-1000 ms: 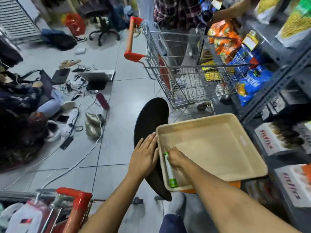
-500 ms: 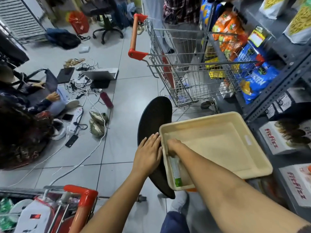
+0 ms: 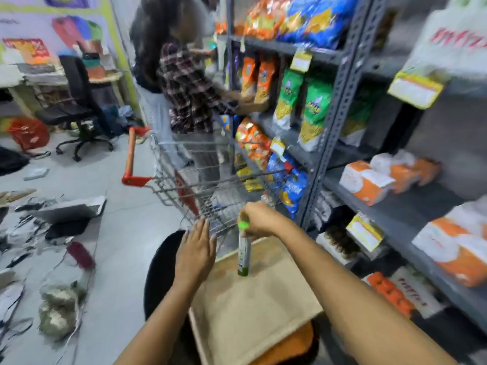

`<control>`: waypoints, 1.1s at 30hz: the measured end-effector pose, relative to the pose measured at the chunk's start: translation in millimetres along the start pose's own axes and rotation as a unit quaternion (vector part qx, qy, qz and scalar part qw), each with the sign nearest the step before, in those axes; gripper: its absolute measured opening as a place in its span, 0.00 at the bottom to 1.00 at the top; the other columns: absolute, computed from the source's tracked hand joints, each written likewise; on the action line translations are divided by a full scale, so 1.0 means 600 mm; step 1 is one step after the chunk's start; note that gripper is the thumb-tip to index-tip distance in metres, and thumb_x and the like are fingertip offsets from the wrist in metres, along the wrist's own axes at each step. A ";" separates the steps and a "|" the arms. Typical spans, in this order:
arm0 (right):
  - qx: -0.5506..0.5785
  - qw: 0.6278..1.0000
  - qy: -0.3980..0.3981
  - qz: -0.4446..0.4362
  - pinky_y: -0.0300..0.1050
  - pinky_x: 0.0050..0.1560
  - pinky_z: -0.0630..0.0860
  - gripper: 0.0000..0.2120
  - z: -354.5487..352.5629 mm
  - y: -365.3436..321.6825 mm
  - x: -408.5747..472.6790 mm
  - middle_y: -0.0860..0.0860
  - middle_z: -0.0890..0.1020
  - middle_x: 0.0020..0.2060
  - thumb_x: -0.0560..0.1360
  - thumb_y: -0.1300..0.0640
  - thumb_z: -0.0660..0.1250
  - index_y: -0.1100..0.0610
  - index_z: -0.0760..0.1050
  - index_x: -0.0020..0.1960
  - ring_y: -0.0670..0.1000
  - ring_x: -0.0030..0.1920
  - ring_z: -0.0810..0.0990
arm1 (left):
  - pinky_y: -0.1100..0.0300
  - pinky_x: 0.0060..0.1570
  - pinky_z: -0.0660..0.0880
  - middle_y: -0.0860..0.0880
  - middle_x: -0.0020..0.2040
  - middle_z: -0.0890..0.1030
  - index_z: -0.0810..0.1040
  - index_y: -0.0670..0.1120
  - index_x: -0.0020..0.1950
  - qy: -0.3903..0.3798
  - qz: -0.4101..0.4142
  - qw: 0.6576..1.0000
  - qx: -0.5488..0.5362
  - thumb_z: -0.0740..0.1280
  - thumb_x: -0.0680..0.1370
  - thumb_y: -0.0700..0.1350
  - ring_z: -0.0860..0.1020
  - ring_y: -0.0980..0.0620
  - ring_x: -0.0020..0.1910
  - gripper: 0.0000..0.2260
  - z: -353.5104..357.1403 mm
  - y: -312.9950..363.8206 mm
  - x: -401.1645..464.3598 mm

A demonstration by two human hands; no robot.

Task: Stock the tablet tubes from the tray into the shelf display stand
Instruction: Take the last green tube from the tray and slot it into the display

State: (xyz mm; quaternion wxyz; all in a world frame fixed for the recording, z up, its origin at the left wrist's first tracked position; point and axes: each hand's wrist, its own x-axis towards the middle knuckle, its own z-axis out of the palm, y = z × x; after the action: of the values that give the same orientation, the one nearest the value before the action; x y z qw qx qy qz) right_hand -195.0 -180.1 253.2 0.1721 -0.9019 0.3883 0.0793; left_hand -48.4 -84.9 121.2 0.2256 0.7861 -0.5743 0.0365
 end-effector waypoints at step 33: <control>-0.039 0.817 0.466 0.337 0.49 0.55 0.76 0.22 -0.682 0.352 -0.678 0.61 0.84 0.48 0.73 0.64 0.68 0.58 0.70 0.65 0.53 0.46 0.80 | 0.60 0.44 0.78 0.48 0.57 0.82 0.82 0.44 0.58 0.080 0.516 0.812 -0.261 0.54 0.77 0.55 0.82 0.52 0.51 0.23 -0.151 0.945 0.304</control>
State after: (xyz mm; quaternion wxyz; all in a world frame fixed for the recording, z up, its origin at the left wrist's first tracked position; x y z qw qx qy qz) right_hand -624.0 -193.6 693.3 -0.1022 -0.6501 0.6982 -0.2819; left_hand -490.0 -346.1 437.5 0.4160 0.2797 -0.8633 0.0592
